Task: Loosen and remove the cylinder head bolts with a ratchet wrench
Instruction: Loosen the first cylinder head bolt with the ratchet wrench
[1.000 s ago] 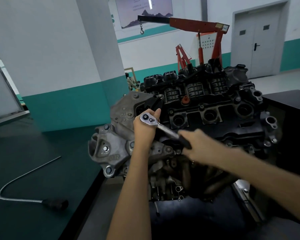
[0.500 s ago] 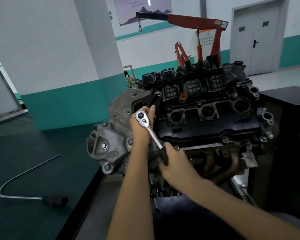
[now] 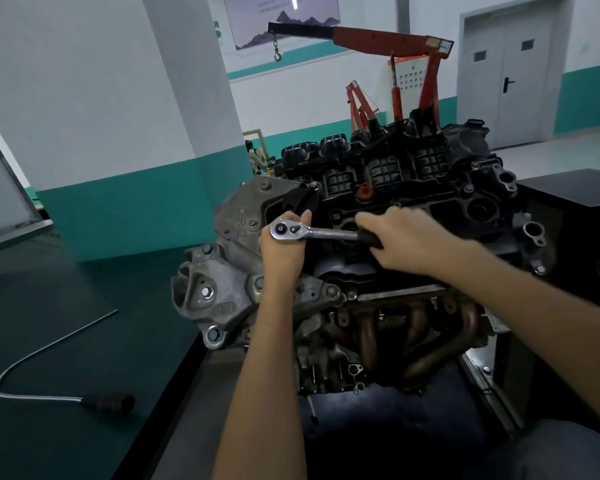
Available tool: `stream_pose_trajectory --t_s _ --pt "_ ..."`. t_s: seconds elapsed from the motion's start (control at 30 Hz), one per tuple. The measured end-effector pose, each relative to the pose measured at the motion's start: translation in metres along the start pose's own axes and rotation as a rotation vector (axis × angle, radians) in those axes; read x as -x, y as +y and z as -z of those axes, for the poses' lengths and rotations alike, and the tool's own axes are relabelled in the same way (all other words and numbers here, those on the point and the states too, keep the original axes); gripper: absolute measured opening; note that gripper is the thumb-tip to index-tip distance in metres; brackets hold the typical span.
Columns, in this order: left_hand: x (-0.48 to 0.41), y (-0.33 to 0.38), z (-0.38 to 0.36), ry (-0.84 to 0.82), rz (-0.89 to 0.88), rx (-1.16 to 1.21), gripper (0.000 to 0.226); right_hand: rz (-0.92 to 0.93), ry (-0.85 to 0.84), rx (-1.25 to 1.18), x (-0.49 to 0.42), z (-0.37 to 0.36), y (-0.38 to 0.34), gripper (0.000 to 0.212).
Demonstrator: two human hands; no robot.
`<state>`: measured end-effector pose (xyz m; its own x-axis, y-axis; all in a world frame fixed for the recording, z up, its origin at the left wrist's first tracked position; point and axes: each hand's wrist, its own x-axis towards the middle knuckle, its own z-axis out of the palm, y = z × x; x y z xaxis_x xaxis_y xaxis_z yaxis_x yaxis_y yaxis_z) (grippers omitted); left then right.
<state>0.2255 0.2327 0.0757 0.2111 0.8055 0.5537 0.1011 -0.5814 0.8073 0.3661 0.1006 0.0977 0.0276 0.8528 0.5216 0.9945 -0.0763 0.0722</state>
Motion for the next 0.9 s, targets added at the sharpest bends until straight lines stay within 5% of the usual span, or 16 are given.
stream_pose_trajectory --t_s 0.2,0.3,0.47,0.73,0.83,0.9 --pt "-0.001 -0.001 -0.005 0.066 0.003 -0.063 0.04 -0.297 0.006 -0.687 0.056 -0.061 -0.089 0.021" --pt "-0.001 -0.002 -0.003 0.07 -0.011 -0.092 0.039 -0.365 0.049 -0.838 0.054 -0.077 -0.121 0.027" --pt "0.001 -0.003 0.0 -0.011 -0.036 -0.027 0.038 -0.224 -0.045 -0.73 0.05 -0.058 -0.075 0.021" --pt "0.0 0.0 0.001 -0.034 0.027 0.015 0.042 0.069 -0.076 -0.01 -0.004 0.008 0.005 0.023" --pt "0.0 -0.001 -0.002 0.034 0.034 -0.01 0.04 -0.063 -0.014 -0.108 0.017 -0.01 -0.015 0.021" --pt "-0.001 -0.002 -0.004 0.042 0.024 -0.022 0.041 -0.196 -0.035 -0.412 0.041 -0.033 -0.044 0.018"
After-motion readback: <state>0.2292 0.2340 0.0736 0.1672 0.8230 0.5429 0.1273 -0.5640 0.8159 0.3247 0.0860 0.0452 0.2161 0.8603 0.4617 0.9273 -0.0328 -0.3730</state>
